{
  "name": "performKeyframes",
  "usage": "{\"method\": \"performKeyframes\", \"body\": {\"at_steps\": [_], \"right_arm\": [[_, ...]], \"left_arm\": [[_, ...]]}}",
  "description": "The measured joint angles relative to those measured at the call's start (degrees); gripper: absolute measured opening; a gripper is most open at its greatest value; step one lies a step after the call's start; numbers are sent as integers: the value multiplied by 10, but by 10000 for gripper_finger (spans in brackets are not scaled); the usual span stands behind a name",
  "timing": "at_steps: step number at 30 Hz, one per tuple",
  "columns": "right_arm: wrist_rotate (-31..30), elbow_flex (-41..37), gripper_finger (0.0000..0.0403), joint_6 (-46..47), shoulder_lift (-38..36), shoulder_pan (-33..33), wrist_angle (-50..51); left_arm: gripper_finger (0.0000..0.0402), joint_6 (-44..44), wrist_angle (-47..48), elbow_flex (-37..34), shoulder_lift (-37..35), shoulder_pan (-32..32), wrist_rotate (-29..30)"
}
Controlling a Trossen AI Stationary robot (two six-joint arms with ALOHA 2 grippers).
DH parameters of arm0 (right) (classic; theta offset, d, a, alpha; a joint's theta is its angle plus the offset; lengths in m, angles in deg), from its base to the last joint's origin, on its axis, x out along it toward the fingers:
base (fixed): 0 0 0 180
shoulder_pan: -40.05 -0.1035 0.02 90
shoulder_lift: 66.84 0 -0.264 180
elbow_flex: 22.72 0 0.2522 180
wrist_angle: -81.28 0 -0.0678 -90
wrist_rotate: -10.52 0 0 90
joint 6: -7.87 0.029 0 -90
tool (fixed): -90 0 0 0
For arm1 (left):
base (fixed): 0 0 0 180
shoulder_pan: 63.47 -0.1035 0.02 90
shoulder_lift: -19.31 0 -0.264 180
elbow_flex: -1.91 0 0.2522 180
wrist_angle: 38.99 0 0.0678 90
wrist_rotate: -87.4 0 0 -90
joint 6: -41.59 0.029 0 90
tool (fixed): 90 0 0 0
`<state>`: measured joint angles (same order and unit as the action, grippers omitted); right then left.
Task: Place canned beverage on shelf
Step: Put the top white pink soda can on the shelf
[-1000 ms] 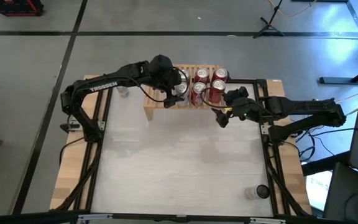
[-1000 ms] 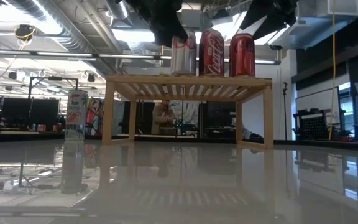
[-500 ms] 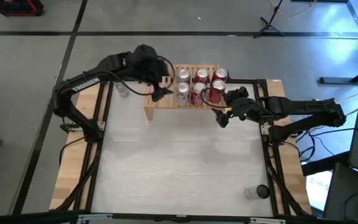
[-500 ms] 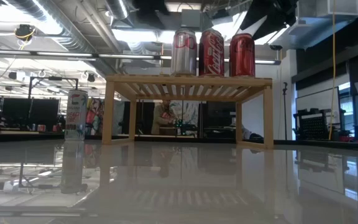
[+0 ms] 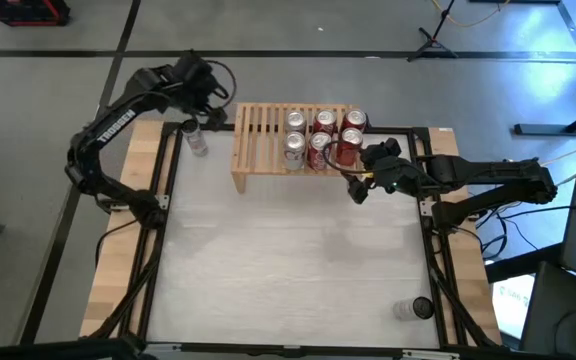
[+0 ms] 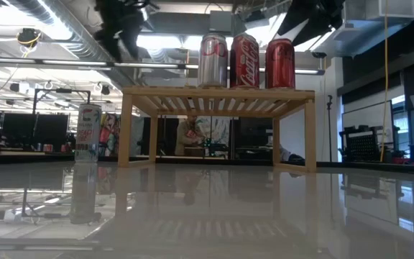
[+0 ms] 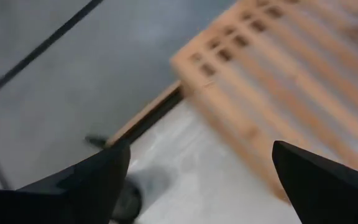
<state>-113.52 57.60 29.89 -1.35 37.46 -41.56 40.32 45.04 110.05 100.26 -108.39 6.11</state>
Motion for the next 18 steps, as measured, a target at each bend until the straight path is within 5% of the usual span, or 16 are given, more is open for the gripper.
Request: {"method": "performKeyframes", "body": {"at_steps": [10, 18], "right_arm": [[-1, 0, 376, -29, 0, 0, 0], [-2, 0, 376, -45, 0, 0, 0]], "left_arm": [[382, -128, 89, -2, 25, -66, 68], [382, -177, 93, -41, 42, -149, 18]]}}
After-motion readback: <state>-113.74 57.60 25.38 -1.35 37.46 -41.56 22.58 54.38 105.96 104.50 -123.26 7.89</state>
